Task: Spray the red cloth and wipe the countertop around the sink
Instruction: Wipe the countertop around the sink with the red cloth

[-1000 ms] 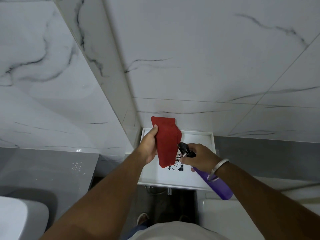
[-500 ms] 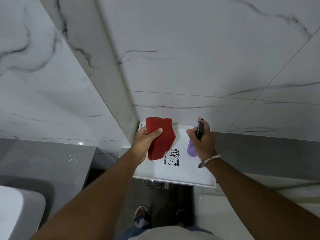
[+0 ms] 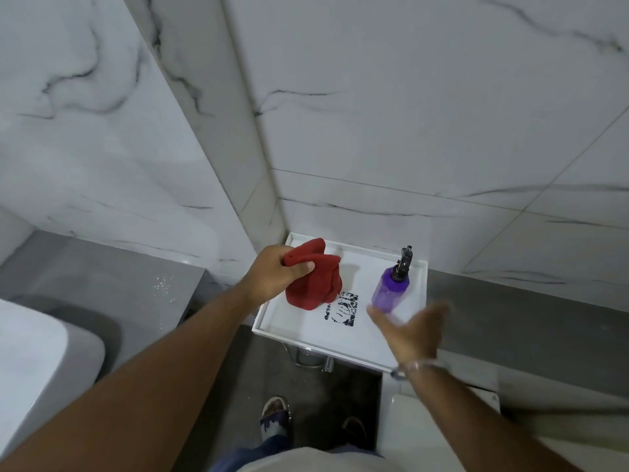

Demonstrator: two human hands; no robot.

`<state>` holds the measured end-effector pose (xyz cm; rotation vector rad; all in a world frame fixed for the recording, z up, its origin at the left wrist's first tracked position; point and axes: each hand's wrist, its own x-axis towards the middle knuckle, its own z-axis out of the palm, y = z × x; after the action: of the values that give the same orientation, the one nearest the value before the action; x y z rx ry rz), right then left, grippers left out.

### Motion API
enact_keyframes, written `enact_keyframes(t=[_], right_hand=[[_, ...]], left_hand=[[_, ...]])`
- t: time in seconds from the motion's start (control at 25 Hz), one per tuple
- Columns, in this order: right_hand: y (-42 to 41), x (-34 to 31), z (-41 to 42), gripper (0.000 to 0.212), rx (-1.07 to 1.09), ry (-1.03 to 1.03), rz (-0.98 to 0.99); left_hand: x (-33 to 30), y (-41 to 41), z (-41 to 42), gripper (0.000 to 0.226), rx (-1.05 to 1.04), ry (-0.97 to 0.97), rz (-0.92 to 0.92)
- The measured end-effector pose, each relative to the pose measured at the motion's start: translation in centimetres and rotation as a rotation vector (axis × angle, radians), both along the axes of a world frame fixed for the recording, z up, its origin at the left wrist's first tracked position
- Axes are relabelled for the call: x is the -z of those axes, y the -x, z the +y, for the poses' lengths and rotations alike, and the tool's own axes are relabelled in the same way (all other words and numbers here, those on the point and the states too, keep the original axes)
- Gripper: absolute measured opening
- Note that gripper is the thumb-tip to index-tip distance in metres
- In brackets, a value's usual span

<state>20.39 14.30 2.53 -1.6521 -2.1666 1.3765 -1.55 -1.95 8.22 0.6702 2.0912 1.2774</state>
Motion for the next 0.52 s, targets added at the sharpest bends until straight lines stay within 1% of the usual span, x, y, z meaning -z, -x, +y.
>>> enact_keyframes(t=[0.04, 0.08, 0.12, 0.16, 0.2, 0.24, 0.28, 0.32, 0.36, 0.4, 0.44, 0.48, 0.52], right_hand=[[-1.4, 0.4, -1.9, 0.129, -0.035, 0.112, 0.015], [-2.4, 0.1, -3.9, 0.116, -0.137, 0.248, 0.101], [-2.5, -0.4, -5.4, 0.106, -0.282, 0.335, 0.185], [-1.8, -1.1, -6.1, 0.107, -0.422, 0.327, 0.245], [-0.3, -1.8, -6.2, 0.116, -0.531, 0.260, 0.283], [1.8, -2.9, -6.2, 0.127, -0.606, 0.184, 0.294], [4.2, -4.0, -6.0, 0.133, -0.678, 0.141, 0.305], [6.8, -5.3, -6.1, 0.132, -0.756, 0.133, 0.318], [8.9, -6.1, -6.2, 0.120, -0.839, 0.140, 0.339], [10.8, -6.6, -6.8, 0.094, -0.921, 0.132, 0.345], [12.6, -7.0, -7.8, 0.058, -0.977, 0.089, 0.319], [14.2, -7.4, -9.1, 0.027, -1.021, 0.021, 0.270], [16.0, -7.8, -11.0, 0.013, -1.067, -0.063, 0.230]], left_hand=[[-0.3, 0.1, -0.3, 0.019, 0.034, 0.041, 0.050], [-0.9, 0.1, -0.5, 0.020, 0.076, 0.070, 0.075], [-1.8, 0.2, -1.0, 0.017, 0.127, 0.075, 0.075], [-2.6, 0.4, -1.7, 0.012, 0.188, 0.056, 0.048], [-3.5, 0.7, -2.5, 0.010, 0.252, 0.023, 0.005], [-4.6, 1.1, -3.5, 0.012, 0.309, -0.010, -0.031], [-5.6, 1.5, -4.8, 0.014, 0.350, -0.032, -0.051], [-6.5, 2.2, -6.6, 0.017, 0.369, -0.038, -0.055], [-7.1, 2.9, -8.2, 0.016, 0.377, -0.026, -0.047], [-7.4, 3.8, -10.2, 0.014, 0.370, 0.006, -0.006], [-7.5, 4.7, -12.3, 0.010, 0.350, 0.061, 0.080], [-7.3, 5.6, -14.5, 0.009, 0.322, 0.150, 0.197], [-6.8, 6.5, -17.2, 0.009, 0.285, 0.253, 0.323]])
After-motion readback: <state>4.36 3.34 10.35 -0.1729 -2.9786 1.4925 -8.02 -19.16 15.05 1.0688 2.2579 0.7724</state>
